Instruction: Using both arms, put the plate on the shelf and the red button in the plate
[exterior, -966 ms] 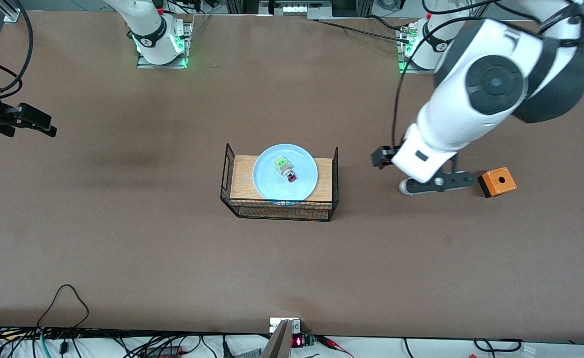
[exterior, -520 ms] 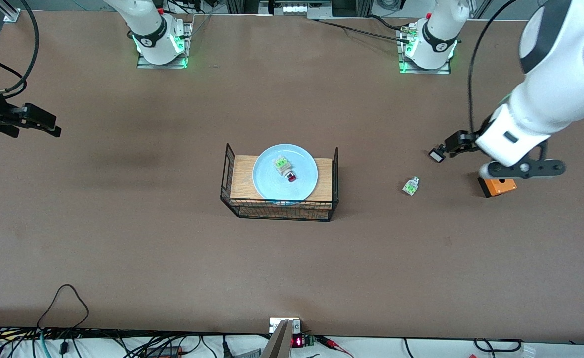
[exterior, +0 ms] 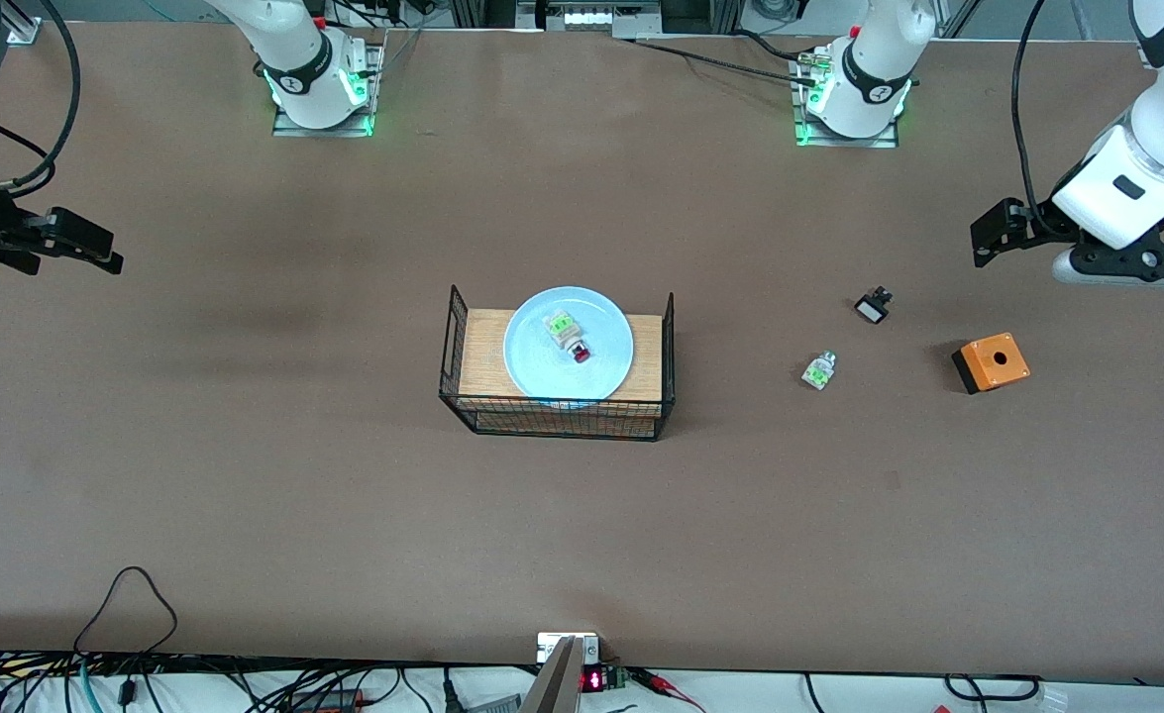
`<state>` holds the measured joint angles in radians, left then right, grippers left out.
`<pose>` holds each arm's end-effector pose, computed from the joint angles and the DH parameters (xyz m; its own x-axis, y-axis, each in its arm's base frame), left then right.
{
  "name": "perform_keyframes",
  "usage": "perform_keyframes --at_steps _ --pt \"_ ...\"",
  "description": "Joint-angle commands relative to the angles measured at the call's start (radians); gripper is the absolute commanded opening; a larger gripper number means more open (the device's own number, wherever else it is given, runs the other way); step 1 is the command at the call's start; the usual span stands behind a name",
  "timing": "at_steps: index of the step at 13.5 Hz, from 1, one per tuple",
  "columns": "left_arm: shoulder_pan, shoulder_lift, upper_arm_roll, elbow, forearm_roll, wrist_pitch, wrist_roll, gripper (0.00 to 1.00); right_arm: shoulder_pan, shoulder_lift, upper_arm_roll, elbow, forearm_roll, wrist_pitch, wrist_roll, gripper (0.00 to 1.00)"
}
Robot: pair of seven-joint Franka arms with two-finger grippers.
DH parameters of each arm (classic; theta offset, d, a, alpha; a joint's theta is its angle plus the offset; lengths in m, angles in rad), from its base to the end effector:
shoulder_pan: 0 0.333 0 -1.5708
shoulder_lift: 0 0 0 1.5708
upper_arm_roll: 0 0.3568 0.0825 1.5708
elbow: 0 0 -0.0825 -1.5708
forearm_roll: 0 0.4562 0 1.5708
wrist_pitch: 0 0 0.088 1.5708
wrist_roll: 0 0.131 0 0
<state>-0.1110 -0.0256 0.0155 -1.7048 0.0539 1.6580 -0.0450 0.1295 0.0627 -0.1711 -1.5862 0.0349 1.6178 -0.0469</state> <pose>0.6188 -0.0525 0.5918 0.9983 -0.0552 -0.0189 -0.0562 -0.9970 -0.0541 0.6493 -0.0196 0.5975 0.9996 0.0037 -0.0290 0.0029 -0.9997 -0.0255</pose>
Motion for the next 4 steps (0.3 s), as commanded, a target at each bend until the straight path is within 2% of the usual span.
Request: perform_keyframes --at_steps 1,4 --pt "-0.015 -0.019 0.018 -0.026 -0.013 0.020 0.031 1.00 0.005 -0.001 0.001 0.002 -0.013 -0.001 0.013 1.00" --pt "-0.010 -0.013 0.018 -0.021 -0.013 0.008 0.033 1.00 0.007 -0.001 0.001 0.000 -0.013 -0.001 0.013 1.00"
